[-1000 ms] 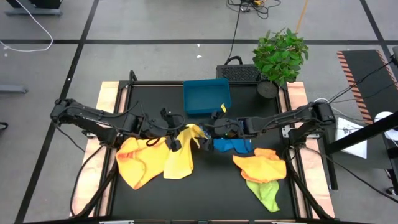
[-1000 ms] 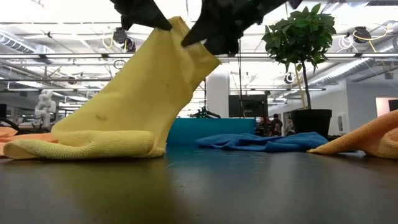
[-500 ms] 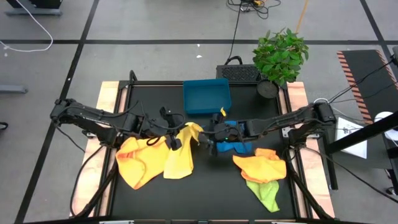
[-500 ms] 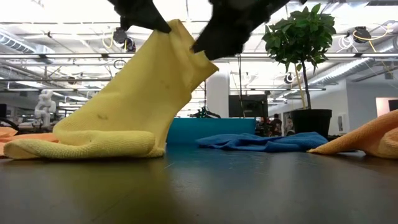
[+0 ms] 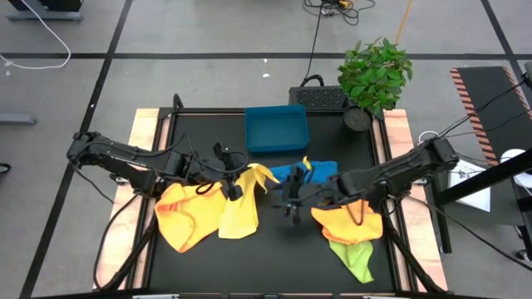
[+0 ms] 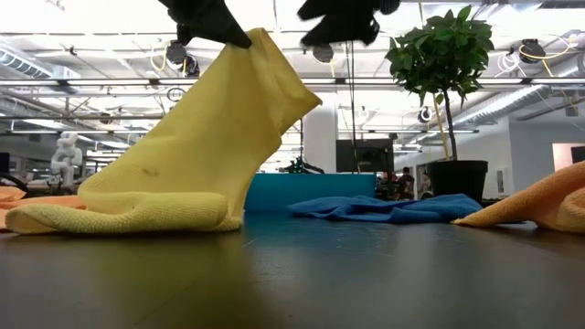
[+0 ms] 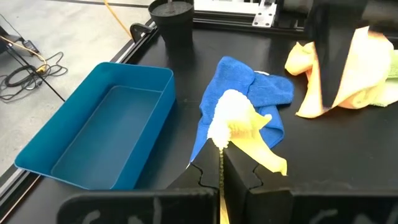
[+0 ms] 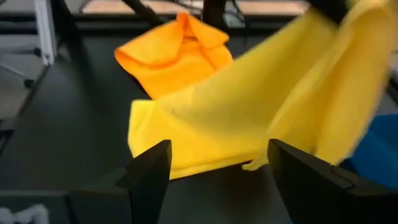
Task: Fold microfiber towels
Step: Fold the yellow microfiber towel
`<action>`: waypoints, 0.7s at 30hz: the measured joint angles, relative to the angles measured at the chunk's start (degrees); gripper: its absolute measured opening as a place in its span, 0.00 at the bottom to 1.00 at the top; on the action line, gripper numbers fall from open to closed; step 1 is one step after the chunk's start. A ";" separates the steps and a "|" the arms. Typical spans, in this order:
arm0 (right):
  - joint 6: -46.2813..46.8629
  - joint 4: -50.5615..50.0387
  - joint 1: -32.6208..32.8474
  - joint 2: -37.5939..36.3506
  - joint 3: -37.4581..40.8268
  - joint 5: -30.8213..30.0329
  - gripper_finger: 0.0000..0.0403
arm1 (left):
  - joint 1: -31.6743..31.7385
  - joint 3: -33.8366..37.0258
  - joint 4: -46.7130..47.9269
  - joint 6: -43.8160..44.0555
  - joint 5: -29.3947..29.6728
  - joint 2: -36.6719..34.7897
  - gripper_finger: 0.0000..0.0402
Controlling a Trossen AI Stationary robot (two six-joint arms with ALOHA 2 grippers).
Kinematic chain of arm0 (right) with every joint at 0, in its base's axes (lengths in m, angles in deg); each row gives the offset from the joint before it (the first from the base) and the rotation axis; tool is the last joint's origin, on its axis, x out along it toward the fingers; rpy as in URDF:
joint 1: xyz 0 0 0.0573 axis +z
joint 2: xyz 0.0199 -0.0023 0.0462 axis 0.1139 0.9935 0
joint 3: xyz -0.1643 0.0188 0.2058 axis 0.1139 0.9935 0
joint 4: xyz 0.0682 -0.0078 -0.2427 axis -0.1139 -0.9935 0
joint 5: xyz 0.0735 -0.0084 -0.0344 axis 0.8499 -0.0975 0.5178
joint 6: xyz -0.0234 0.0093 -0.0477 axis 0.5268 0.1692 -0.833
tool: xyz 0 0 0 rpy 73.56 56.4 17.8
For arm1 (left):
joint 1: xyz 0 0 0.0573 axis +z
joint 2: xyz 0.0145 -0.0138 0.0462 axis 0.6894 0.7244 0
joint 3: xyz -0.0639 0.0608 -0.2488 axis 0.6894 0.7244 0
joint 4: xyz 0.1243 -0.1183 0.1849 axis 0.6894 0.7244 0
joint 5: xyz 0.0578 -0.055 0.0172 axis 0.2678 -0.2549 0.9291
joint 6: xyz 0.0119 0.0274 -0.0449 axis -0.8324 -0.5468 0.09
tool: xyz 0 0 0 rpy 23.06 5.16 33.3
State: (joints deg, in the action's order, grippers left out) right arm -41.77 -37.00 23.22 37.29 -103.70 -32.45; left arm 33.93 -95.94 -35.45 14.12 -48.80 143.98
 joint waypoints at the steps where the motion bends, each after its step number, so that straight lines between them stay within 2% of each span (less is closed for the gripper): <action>1: 0.60 0.50 -0.26 1.24 0.00 -0.05 0.64 | 0.00 0.00 0.00 0.00 0.00 0.00 0.00; 8: 3.72 4.27 -3.14 7.62 0.00 -1.98 0.64 | 0.00 0.00 -0.02 0.02 -0.04 0.00 0.00; 15: 3.64 4.73 -5.53 9.19 0.00 -3.54 0.63 | 0.00 0.00 -0.10 0.02 -0.07 0.00 0.00; 18: 1.29 5.47 -5.81 9.17 0.00 -4.61 0.57 | 0.00 0.00 -0.08 0.02 -0.11 0.00 0.01; 21: -0.71 5.98 -5.81 9.14 0.00 -4.67 0.47 | 0.00 0.00 -0.08 0.02 -0.11 0.00 0.01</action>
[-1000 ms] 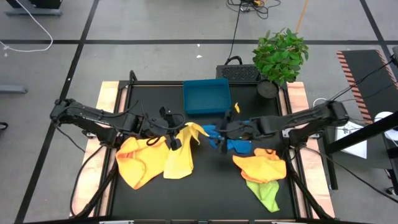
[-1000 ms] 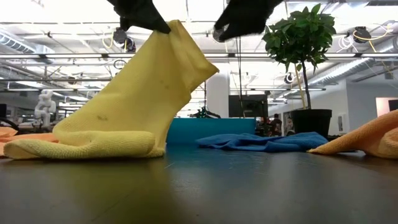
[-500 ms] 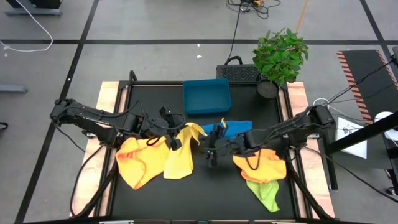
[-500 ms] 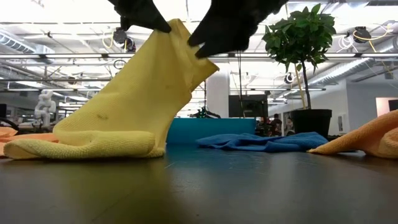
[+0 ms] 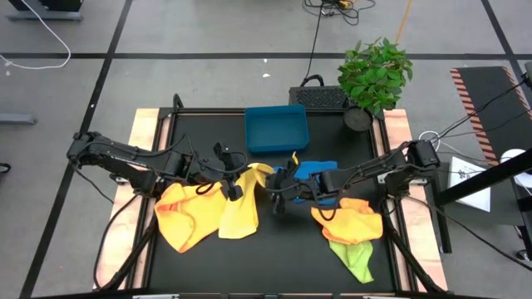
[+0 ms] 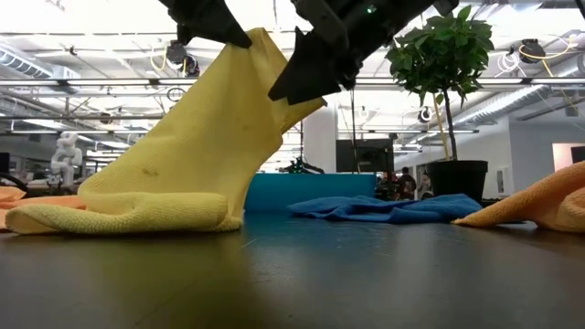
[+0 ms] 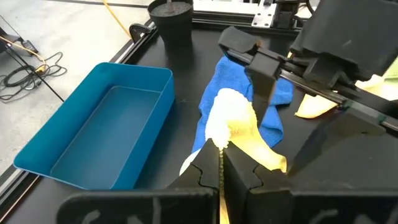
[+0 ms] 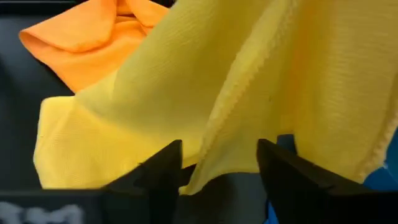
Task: Fold microfiber towels
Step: Fold the yellow microfiber towel
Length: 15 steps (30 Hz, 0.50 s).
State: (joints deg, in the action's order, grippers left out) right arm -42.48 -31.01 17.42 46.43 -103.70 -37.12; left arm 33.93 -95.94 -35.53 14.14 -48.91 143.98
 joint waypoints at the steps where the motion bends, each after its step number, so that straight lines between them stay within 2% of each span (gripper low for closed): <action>1: -0.43 -0.24 -0.01 0.00 0.00 0.00 0.42 | 0.00 0.00 0.00 0.00 0.00 0.00 0.00; 8: -2.59 -4.34 -0.04 -0.63 0.01 0.10 0.04 | -0.02 0.00 0.27 0.03 -0.54 0.00 0.01; 15: -1.51 -7.96 0.10 -5.18 0.02 -0.41 0.01 | -0.02 0.00 0.59 -0.19 -2.03 0.00 0.01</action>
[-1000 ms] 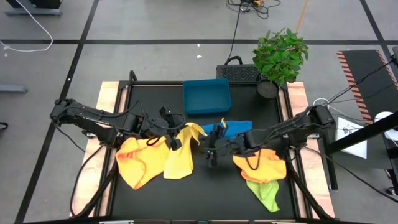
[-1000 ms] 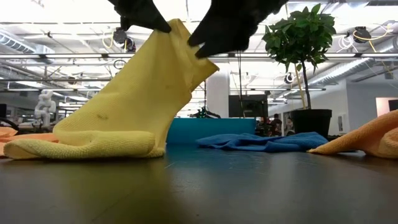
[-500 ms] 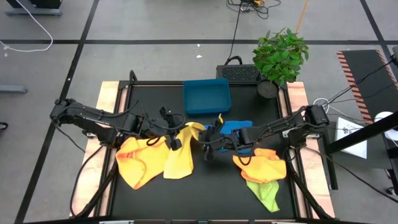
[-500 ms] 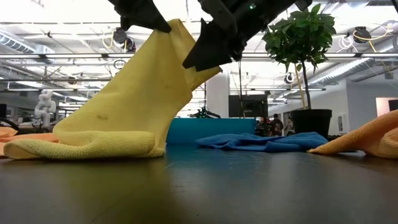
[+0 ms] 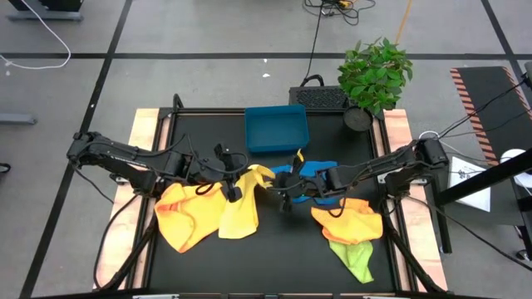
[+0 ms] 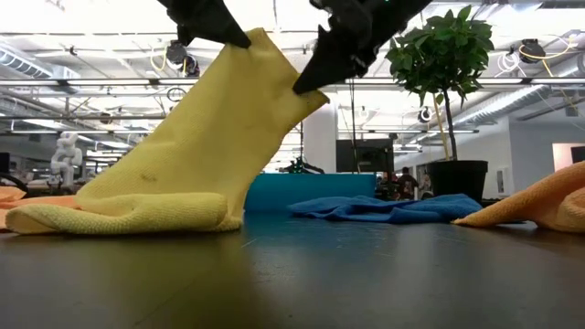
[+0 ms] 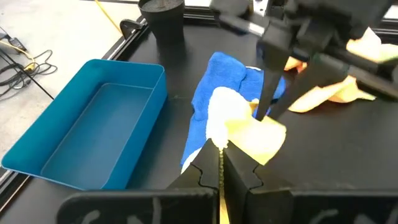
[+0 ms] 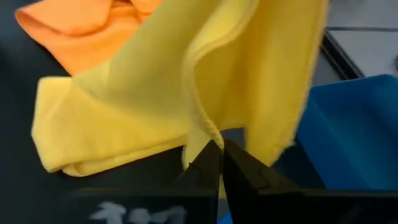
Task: Fold microfiber towels
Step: Fold the yellow microfiber towel
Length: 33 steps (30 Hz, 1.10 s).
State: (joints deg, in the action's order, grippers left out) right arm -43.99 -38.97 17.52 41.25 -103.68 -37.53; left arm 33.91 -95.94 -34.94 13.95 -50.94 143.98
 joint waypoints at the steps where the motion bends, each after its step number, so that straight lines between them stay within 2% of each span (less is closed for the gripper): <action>1: -0.01 -0.35 0.18 -0.59 0.00 -0.85 0.01 | 0.00 0.00 -0.02 -0.12 -0.40 0.00 0.01; 6: -0.06 -1.67 0.77 -2.72 0.00 -5.34 0.01 | -0.20 0.00 0.30 -0.67 -2.42 0.00 0.01; 18: 6.50 -7.61 2.10 -2.77 0.00 -5.95 0.00 | -4.83 0.00 -0.41 -0.29 -3.88 0.00 0.01; 22: 7.56 -7.19 2.26 -2.77 0.00 -9.23 0.01 | -6.09 0.00 -1.28 -0.27 -3.65 0.02 0.01; 27: 6.31 -4.12 2.26 -2.77 0.00 -10.09 0.07 | -7.14 0.00 -3.52 -0.35 -3.82 0.00 0.01; 33: 3.17 -0.77 2.26 -2.77 0.00 -10.04 0.21 | -7.50 0.00 -4.24 -0.77 -3.96 0.02 0.01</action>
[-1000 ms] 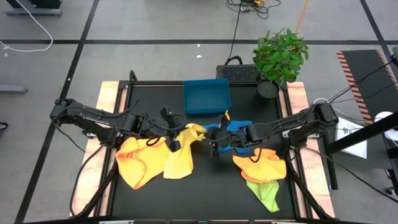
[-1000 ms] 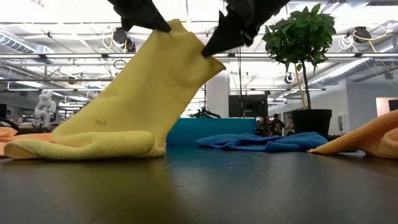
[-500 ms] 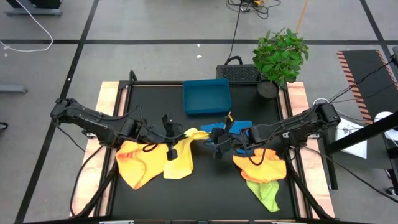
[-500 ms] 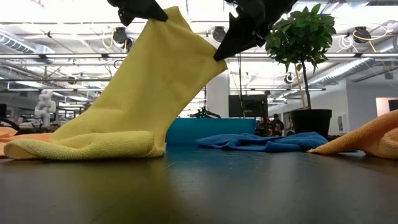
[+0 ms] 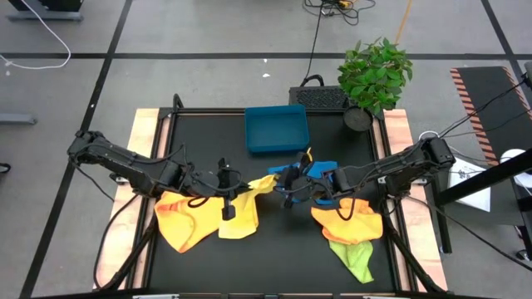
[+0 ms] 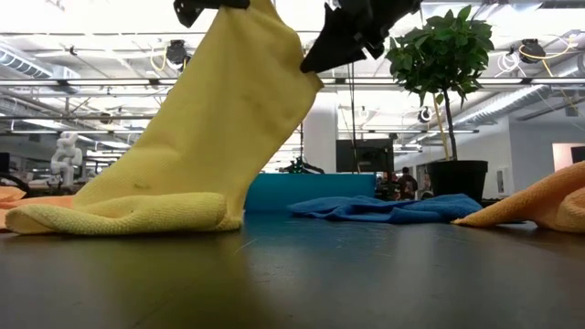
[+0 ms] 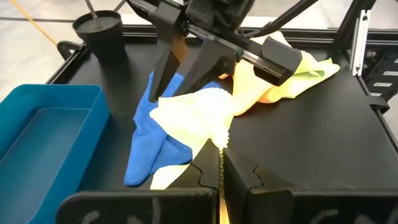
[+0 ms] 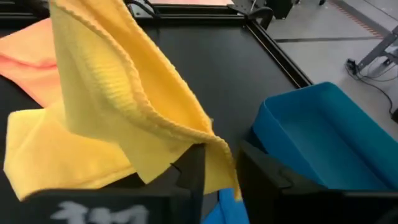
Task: Fold microfiber towels
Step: Fold the yellow microfiber towel
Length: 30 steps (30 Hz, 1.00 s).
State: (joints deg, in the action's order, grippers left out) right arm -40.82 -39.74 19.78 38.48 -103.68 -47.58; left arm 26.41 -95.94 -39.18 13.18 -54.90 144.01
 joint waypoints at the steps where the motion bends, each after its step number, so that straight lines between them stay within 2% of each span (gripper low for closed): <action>1: -0.32 0.11 0.00 0.01 0.00 0.00 0.24 | 0.00 0.00 0.00 0.00 0.00 0.00 0.01; 5: -0.82 0.11 0.00 0.82 0.00 0.27 0.35 | 0.02 0.00 -0.02 -0.03 0.00 0.00 0.01; 10: -2.59 1.85 -0.46 3.08 0.00 3.80 0.46 | 0.02 0.02 -0.33 -0.44 0.00 0.00 0.01; 18: -2.78 1.39 -1.97 3.79 0.00 5.38 0.54 | -0.24 0.02 0.79 -1.81 -0.39 0.00 0.01; 24: -4.33 2.84 -4.76 3.65 -0.02 18.05 0.57 | -0.24 0.02 1.05 -3.92 -3.12 0.00 0.01; 30: -8.20 3.82 -7.90 3.65 -0.02 27.35 0.57 | -0.24 0.02 1.09 -4.98 -3.21 0.00 0.01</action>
State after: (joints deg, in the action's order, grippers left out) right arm -49.02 -35.92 11.88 42.13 -103.70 -20.23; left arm 26.17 -95.92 -38.08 8.20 -58.11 144.01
